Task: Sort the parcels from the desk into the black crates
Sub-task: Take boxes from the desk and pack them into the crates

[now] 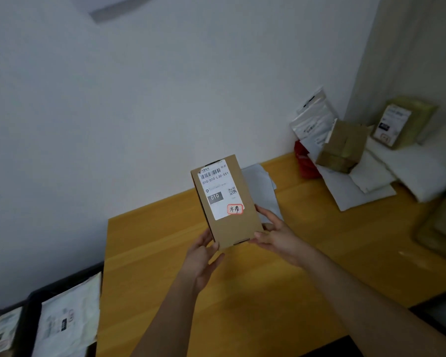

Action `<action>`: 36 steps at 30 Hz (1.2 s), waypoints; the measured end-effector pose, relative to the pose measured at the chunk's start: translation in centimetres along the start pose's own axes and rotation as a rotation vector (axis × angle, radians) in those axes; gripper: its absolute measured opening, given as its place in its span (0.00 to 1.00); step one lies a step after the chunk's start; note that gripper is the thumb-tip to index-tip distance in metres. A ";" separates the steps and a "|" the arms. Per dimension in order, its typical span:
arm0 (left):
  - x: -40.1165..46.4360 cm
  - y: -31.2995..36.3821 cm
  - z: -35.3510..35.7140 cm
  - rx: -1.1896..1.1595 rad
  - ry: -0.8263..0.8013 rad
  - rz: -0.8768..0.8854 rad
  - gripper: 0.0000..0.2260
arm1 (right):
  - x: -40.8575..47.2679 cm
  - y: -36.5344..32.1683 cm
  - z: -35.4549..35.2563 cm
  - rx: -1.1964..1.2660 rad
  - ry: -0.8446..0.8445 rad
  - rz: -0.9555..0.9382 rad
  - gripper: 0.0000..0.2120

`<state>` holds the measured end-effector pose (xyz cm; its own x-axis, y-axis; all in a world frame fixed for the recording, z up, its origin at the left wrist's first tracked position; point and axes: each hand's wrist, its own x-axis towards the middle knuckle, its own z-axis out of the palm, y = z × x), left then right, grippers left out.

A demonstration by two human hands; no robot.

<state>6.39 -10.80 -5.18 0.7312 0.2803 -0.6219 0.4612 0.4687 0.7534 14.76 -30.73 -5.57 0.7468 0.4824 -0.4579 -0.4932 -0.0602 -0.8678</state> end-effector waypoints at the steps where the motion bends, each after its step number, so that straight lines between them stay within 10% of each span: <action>1: -1.0 0.2 -0.8 0.005 -0.014 0.015 0.23 | -1.0 0.0 1.1 0.008 -0.003 -0.021 0.35; 16: -17.1 4.7 -26.6 -0.041 0.097 0.301 0.24 | -7.6 1.4 29.1 -0.049 -0.300 -0.078 0.32; 36: -26.0 3.6 -49.0 -0.465 0.748 0.248 0.16 | -1.0 6.0 57.3 -0.347 -0.730 0.118 0.23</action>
<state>-35.61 24.69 3.24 0.1912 0.8114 -0.5524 -0.0334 0.5678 0.8225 -14.52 18.51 0.69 0.1604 0.8967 -0.4126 -0.2949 -0.3554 -0.8870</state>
